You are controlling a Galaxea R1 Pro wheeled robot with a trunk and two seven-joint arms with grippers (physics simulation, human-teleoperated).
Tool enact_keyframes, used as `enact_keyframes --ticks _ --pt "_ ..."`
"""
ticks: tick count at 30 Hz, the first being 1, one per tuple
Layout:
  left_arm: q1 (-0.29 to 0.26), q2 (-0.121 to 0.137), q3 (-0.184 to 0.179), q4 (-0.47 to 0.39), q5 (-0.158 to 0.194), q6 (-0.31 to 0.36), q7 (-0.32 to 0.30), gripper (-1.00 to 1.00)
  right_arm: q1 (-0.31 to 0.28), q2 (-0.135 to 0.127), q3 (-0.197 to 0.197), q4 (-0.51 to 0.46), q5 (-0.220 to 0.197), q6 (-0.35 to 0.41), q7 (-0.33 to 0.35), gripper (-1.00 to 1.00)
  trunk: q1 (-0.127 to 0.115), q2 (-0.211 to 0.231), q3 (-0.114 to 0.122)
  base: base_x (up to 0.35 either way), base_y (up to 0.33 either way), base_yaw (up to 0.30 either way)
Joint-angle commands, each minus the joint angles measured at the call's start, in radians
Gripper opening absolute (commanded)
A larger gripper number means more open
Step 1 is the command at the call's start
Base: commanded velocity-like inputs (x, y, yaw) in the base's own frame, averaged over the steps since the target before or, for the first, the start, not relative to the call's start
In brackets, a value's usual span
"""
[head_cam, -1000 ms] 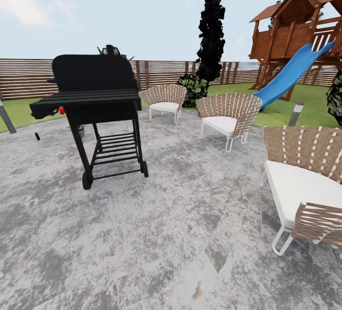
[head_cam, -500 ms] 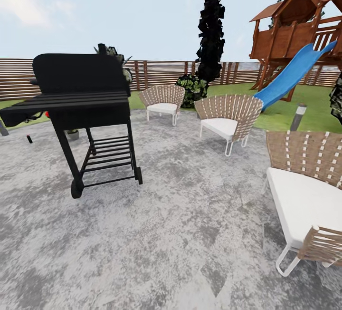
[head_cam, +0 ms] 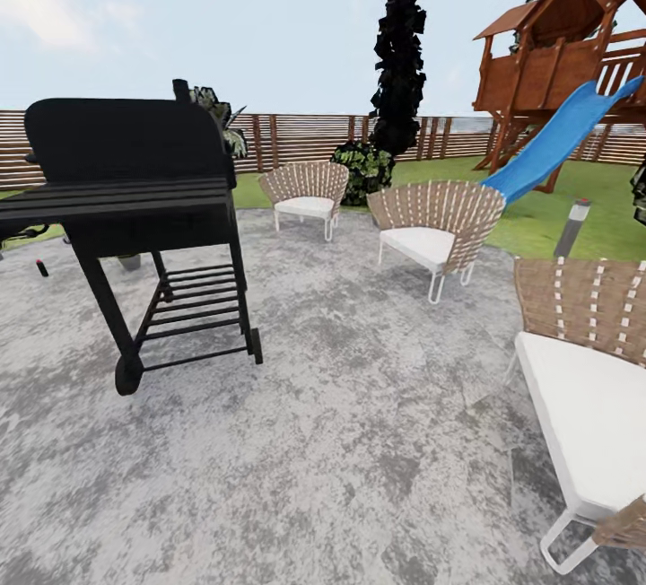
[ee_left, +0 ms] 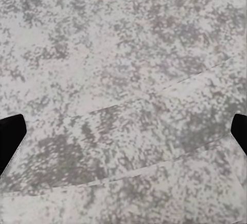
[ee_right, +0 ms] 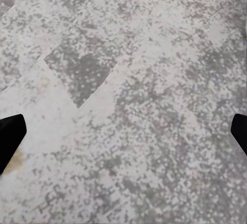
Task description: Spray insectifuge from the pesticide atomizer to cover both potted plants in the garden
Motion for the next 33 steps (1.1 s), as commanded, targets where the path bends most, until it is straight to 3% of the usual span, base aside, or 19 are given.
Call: enact_keyframes --ticks 1,17,33 --pt "-0.001 0.000 0.001 0.001 0.001 -0.003 0.000 1.00 -0.001 0.000 -0.002 0.001 0.002 -0.003 0.000 1.00 0.000 0.000 -0.001 0.339 0.000 0.000" --pt "-0.001 0.000 0.001 0.001 0.001 -0.003 0.000 1.00 -0.001 0.000 -0.002 0.001 0.002 -0.003 0.000 1.00 0.000 0.000 -0.001 0.339 -0.008 0.000" --pt "-0.001 0.000 0.002 0.000 0.001 -0.003 0.000 1.00 -0.001 0.000 -0.002 0.001 0.002 -0.003 0.000 1.00 0.000 0.000 -0.001 0.330 -0.130 0.000"
